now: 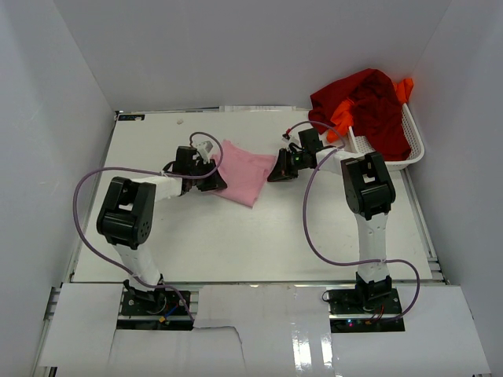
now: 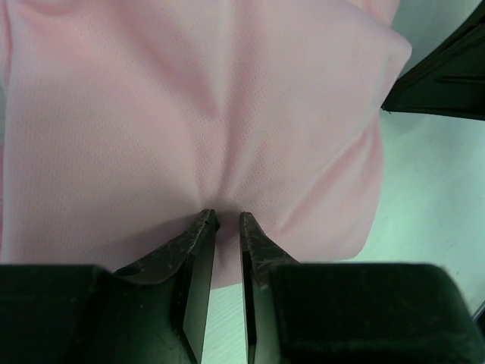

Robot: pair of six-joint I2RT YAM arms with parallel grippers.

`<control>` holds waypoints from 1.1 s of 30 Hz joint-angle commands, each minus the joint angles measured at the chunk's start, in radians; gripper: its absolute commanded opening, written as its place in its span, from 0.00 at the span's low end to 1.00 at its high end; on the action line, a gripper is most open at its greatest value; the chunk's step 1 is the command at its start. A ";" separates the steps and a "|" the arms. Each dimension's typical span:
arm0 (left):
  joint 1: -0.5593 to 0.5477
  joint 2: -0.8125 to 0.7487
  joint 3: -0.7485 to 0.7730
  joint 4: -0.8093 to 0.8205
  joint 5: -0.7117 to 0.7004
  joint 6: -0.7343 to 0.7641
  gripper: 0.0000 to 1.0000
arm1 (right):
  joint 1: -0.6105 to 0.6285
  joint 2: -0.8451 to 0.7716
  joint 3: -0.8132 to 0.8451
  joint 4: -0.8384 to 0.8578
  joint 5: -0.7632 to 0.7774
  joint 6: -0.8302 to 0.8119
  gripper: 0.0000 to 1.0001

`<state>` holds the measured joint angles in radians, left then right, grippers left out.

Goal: Fold and stack the t-shirts
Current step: Smooth out wrinkles on the folded tshirt

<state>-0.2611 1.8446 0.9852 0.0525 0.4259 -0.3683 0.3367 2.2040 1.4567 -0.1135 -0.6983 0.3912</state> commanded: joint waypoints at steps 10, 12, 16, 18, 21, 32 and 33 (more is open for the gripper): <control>-0.009 -0.062 -0.103 -0.021 0.056 -0.096 0.32 | -0.001 -0.033 0.068 -0.038 0.002 -0.012 0.09; -0.038 -0.051 -0.132 0.003 0.051 -0.119 0.32 | -0.002 -0.047 0.088 -0.063 0.000 -0.017 0.21; -0.087 -0.035 -0.172 0.047 0.022 -0.164 0.31 | -0.002 -0.085 0.094 -0.090 0.009 -0.026 0.44; -0.099 -0.041 -0.187 0.075 0.040 -0.188 0.31 | -0.002 -0.102 0.091 -0.106 0.034 -0.035 0.47; -0.107 -0.064 -0.165 0.076 0.054 -0.213 0.34 | -0.004 -0.127 0.082 -0.110 0.052 -0.048 0.49; -0.106 -0.394 0.029 -0.301 -0.246 -0.072 0.75 | -0.025 -0.194 0.050 -0.120 0.053 -0.066 0.50; -0.096 -0.375 0.074 -0.351 -0.295 -0.025 0.75 | -0.027 -0.201 0.045 -0.118 0.049 -0.068 0.50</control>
<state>-0.3691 1.4948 0.9615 -0.1352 0.3191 -0.5129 0.3183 2.0697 1.5082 -0.2333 -0.6487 0.3477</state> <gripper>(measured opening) 0.747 0.504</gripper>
